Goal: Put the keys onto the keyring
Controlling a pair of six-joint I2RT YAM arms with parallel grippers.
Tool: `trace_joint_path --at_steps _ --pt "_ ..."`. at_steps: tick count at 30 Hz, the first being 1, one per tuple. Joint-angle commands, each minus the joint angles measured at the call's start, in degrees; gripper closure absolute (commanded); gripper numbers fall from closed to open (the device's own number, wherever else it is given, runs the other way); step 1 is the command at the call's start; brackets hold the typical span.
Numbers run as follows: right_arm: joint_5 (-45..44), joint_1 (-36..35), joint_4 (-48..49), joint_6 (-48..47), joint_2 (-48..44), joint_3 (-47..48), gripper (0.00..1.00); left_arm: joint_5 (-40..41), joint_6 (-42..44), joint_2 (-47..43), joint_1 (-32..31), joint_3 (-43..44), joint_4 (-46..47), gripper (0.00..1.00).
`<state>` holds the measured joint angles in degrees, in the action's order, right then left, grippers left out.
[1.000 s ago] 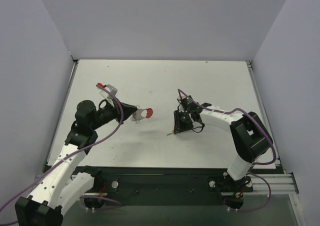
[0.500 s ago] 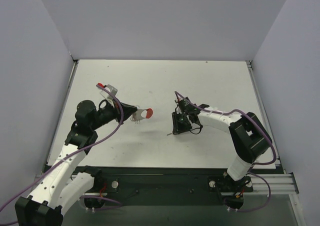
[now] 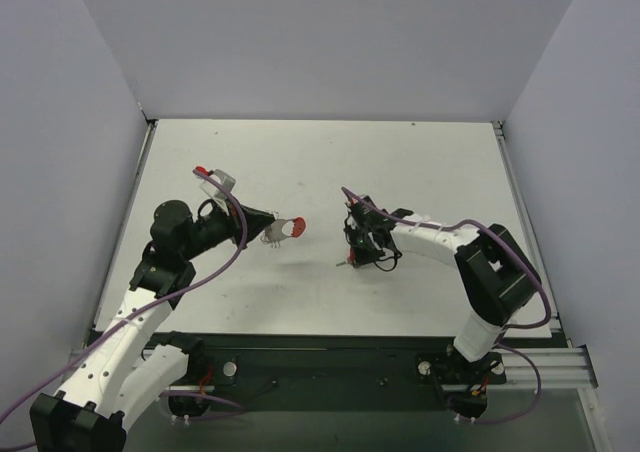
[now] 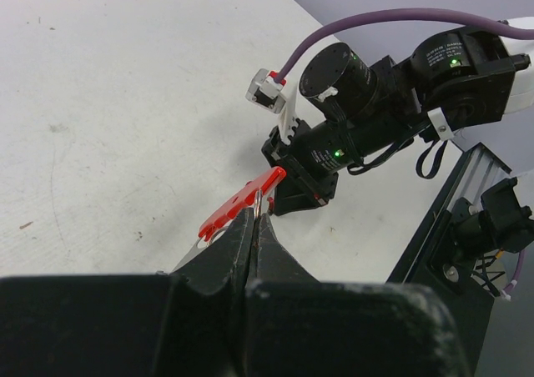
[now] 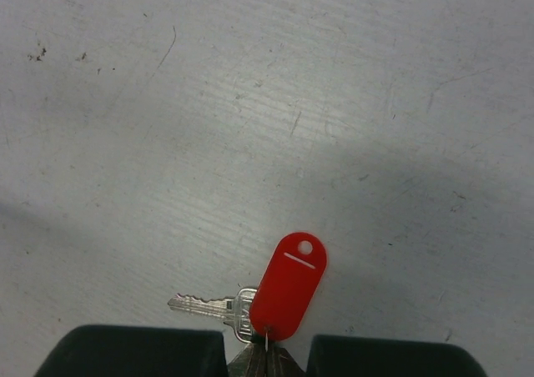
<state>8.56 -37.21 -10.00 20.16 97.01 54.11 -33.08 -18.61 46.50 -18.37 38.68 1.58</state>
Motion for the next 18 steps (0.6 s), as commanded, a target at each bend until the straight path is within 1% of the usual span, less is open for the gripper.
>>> trace_joint_path --at_steps 1,5,8,12,16,17,18 --pt "-2.9 0.0 -1.3 -3.6 -4.8 0.5 1.00 -1.4 1.2 -1.4 0.3 3.2 0.9 1.00" --pt "2.7 0.1 3.0 -8.8 -11.0 -1.2 1.00 -1.9 1.2 -1.7 0.3 3.2 1.1 1.00" --pt "5.9 0.0 4.9 -10.3 -14.3 -1.9 1.00 -2.3 1.3 -1.9 0.3 2.9 1.6 1.00" --pt "9.5 0.1 5.0 -13.1 -17.8 -1.9 1.00 -3.5 1.3 -2.3 0.3 2.6 2.3 1.00" --pt "15.3 0.1 3.1 -16.8 -22.1 -0.6 1.00 -6.6 2.3 -2.1 0.3 3.3 2.1 1.00" --pt "19.0 0.1 2.4 -18.0 -23.7 -0.1 1.00 -7.3 2.7 -2.0 0.2 3.6 1.9 1.00" --pt "20.9 0.0 1.4 -19.2 -24.5 0.5 1.00 -8.2 3.1 -1.9 0.2 4.1 1.6 1.00"
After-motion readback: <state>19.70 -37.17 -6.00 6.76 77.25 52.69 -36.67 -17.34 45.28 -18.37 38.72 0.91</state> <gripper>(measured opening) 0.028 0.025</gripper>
